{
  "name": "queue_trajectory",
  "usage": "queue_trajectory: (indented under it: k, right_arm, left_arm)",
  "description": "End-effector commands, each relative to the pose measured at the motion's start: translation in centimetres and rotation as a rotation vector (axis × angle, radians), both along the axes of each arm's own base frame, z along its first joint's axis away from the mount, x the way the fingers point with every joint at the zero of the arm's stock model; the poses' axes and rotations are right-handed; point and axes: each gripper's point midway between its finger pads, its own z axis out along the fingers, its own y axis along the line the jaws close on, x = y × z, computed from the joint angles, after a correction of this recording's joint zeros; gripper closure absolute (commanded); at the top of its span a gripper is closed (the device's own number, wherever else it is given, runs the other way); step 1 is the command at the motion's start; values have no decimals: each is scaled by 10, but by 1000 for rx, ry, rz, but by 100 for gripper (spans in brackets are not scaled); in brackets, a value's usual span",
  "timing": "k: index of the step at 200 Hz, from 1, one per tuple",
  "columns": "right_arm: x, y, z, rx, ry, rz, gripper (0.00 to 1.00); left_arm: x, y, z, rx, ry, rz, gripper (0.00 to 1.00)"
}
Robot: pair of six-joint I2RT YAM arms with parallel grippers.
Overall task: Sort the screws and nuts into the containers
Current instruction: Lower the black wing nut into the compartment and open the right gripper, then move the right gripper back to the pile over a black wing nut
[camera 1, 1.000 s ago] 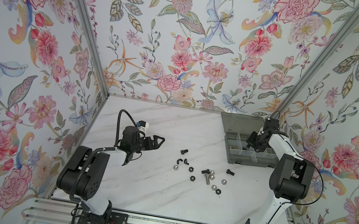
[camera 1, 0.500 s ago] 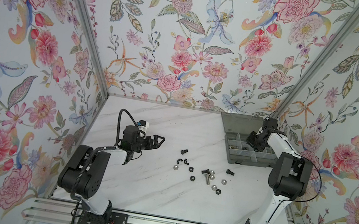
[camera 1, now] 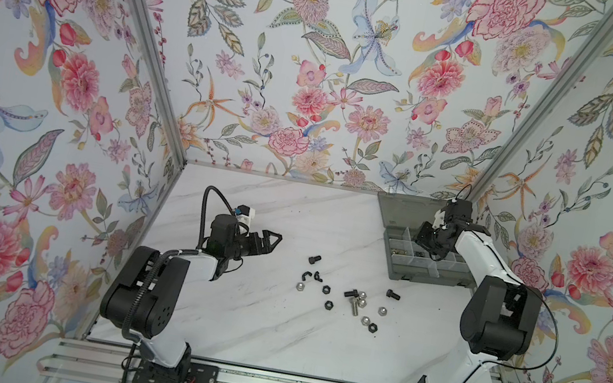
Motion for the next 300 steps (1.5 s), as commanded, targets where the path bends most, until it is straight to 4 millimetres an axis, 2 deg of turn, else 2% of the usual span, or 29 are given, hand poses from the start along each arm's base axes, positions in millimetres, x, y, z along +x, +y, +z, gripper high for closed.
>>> queue_trajectory:
  k: [1,39,77,116,160,207,224,226,232,300]
  right_arm:
    - [-26,48,10,47,-4,130,63]
    - [-65,123,5,59,23,316,61]
    - [-89,181,-6,27,36,503,60]
    - [-101,221,-36,-10,91,641,60]
    - [-110,265,-54,26,135,665,60]
    - [-118,288,-68,60,170,676,64]
    - [-121,290,-72,66,182,692,66]
    - [-121,290,-73,67,183,696,66]
    - [-122,291,-74,68,187,707,66]
    - [-126,292,-90,73,216,764,69]
  left_arm:
    - [5,-4,11,-10,-33,-6,1]
    - [3,-5,11,-11,-32,-10,1]
    - [2,-3,12,-3,-31,-4,1]
    - [-1,-2,13,-6,-30,-3,1]
    - [-4,0,12,3,-28,3,1]
    - [-5,0,10,11,-16,1,1]
    - [-6,0,8,14,-12,0,1]
    - [-6,0,18,9,-36,0,0]
    - [-6,0,21,9,-44,1,1]
    - [-7,1,20,11,-40,7,1]
